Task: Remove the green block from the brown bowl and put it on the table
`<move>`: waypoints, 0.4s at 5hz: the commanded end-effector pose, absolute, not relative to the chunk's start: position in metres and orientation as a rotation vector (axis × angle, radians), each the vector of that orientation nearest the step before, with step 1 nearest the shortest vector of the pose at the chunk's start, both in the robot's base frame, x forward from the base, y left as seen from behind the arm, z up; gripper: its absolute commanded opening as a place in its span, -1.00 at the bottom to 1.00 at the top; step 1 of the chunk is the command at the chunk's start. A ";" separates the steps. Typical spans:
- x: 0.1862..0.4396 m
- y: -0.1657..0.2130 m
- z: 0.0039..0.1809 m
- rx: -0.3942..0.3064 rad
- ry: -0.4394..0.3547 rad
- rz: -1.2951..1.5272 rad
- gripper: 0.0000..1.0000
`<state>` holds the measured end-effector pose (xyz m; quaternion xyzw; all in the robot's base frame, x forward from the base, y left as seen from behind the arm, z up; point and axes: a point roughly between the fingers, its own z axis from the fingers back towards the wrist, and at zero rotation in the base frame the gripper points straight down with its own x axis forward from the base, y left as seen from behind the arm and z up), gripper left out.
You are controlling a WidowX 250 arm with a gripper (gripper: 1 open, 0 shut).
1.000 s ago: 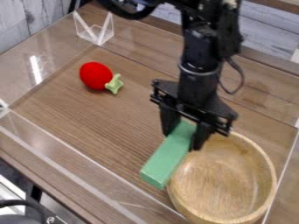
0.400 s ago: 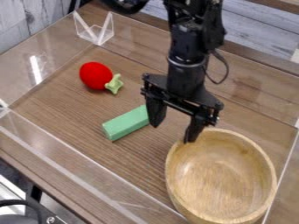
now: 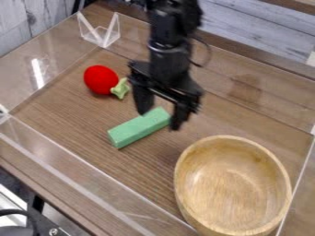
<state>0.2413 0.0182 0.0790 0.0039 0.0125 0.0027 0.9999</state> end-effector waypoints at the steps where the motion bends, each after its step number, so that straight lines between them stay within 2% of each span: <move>1: 0.251 0.035 0.087 0.022 -0.027 0.056 1.00; 2: 0.254 0.040 0.077 0.027 -0.010 0.114 1.00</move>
